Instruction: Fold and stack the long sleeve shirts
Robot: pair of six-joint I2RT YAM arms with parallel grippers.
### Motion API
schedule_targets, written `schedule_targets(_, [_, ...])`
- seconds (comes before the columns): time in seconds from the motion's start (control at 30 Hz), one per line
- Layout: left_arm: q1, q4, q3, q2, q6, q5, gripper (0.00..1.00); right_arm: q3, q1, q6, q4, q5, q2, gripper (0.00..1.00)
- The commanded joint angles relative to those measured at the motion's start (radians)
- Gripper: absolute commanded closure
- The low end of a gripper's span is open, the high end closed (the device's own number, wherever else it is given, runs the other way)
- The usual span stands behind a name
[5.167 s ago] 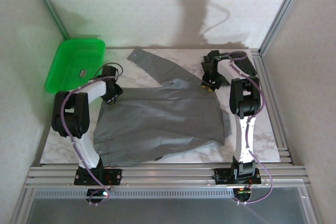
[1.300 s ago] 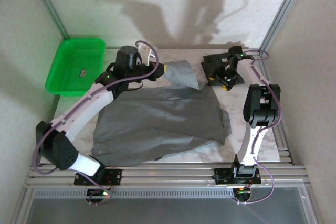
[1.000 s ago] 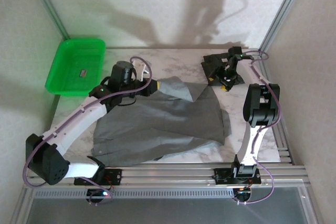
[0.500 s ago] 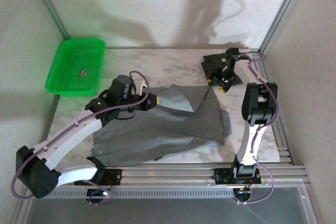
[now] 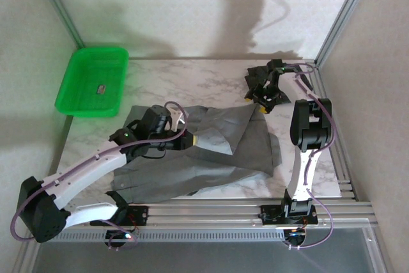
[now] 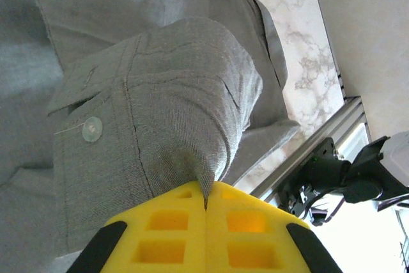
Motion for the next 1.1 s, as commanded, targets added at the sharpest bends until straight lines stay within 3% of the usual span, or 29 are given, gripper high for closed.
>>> schedule_targets(0.0, [-0.03,0.029,-0.013,0.001,-0.016,0.023,0.95,0.045,0.013,-0.026,-0.042,-0.026,0.032,0.3])
schedule_targets(0.2, [-0.042,0.048,0.0,0.06,0.022,0.028,0.88,0.066,0.034,-0.041,-0.063,-0.021,0.069,0.3])
schedule_targets(0.3, [-0.042,0.039,0.005,0.072,0.026,0.029,0.58,0.066,0.038,-0.042,-0.06,-0.019,0.081,0.3])
schedule_targets(0.4, [-0.042,-0.001,-0.017,0.061,0.035,0.015,0.39,0.077,0.038,-0.046,-0.058,-0.017,0.09,0.3])
schedule_targets(0.43, [-0.038,-0.022,-0.018,0.05,0.041,-0.007,0.31,0.082,0.037,-0.047,-0.045,-0.031,0.09,0.3])
schedule_targets(0.5, [-0.02,-0.057,-0.002,0.026,0.048,-0.067,0.05,0.109,0.037,-0.051,-0.035,-0.061,0.1,0.3])
schedule_targets(0.53, [0.004,-0.069,0.014,0.019,0.042,-0.093,0.01,0.13,0.037,-0.053,-0.046,-0.058,0.108,0.31])
schedule_targets(0.7, [0.13,-0.061,0.114,0.066,0.004,-0.082,0.0,0.192,0.034,-0.032,-0.065,-0.022,0.165,0.32])
schedule_targets(0.87, [0.148,-0.038,0.238,0.138,0.001,-0.091,0.0,0.245,0.027,-0.015,-0.06,0.013,0.225,0.32])
schedule_targets(1.07, [0.151,0.001,0.208,0.196,-0.027,-0.025,0.04,0.265,0.015,-0.011,-0.051,0.037,0.293,0.32])
